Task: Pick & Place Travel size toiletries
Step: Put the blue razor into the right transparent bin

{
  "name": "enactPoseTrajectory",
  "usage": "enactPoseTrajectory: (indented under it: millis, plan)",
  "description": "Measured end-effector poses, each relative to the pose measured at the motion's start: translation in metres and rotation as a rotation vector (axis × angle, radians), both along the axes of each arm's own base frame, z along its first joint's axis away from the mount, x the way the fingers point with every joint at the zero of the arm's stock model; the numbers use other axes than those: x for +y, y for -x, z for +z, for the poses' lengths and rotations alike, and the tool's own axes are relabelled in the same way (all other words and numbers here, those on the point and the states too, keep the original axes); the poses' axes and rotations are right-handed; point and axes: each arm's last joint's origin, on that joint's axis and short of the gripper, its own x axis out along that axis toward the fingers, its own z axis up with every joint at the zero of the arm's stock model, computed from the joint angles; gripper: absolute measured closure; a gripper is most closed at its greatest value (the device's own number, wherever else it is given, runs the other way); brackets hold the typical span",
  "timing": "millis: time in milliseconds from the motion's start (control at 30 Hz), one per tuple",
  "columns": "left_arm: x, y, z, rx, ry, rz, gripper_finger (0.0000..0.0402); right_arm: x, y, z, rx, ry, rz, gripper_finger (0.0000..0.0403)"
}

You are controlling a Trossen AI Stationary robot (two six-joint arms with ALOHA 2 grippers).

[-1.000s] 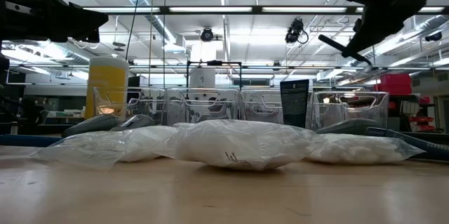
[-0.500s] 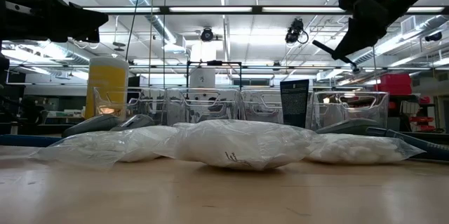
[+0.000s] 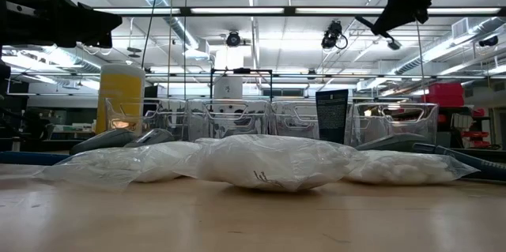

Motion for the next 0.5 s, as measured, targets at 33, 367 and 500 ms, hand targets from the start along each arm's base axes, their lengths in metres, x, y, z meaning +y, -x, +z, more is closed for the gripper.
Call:
enactPoseTrajectory:
  millis: [33,367,500]
  plan:
    - [0.0,0.0,0.0,0.0,0.0,0.0,0.0378,-0.002,0.002,0.002,0.004,0.007,-0.013,0.0357]
    - [0.0,0.0,0.0,0.0,0.0,0.0,0.0378,-0.024,0.01,0.003,0.053,0.017,-0.149,0.0357]
    - [0.0,0.0,0.0,0.0,0.0,0.0,0.0378,-0.034,0.008,-0.002,0.091,-0.006,-0.19,0.0357]
